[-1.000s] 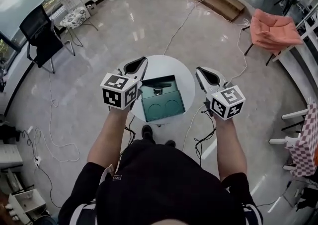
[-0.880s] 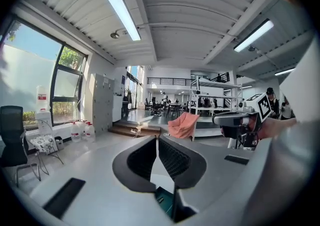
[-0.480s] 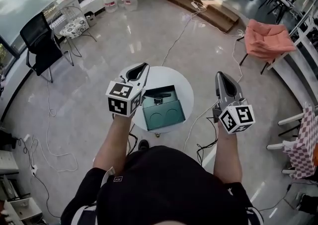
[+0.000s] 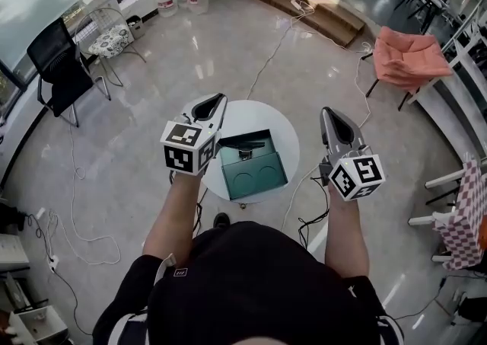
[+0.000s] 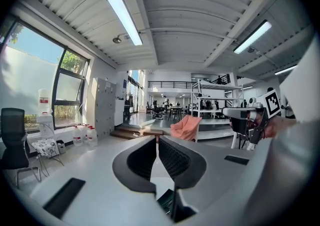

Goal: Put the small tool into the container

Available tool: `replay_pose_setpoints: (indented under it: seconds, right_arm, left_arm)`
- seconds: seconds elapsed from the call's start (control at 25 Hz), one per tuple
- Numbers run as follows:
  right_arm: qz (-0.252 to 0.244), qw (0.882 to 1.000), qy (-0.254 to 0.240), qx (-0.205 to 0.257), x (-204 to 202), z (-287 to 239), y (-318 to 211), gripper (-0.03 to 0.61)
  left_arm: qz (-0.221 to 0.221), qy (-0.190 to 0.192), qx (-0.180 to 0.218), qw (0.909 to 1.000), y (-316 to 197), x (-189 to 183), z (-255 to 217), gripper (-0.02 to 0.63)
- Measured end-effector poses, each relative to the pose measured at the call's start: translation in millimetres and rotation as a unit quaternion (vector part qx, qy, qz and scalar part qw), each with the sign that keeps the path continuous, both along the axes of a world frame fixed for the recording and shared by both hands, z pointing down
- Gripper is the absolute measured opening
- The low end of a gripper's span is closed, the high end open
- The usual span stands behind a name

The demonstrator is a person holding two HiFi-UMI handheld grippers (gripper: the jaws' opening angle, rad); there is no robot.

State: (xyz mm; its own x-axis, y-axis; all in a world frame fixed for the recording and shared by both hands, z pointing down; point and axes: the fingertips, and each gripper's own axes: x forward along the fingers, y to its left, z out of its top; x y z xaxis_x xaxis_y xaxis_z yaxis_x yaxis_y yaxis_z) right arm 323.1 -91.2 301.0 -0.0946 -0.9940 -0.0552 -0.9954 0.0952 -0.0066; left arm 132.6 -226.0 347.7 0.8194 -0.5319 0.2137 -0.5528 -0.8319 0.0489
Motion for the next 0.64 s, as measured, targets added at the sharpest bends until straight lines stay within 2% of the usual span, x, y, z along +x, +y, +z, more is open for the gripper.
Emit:
replay_pose_setpoints:
  seconds: [0.64]
  right_arm:
    - [-0.024, 1.000, 0.003, -0.013, -18, 9, -3, 0.008]
  left_arm:
    - [0.002, 0.000, -0.016, 0.9999, 9, -2, 16, 0.020]
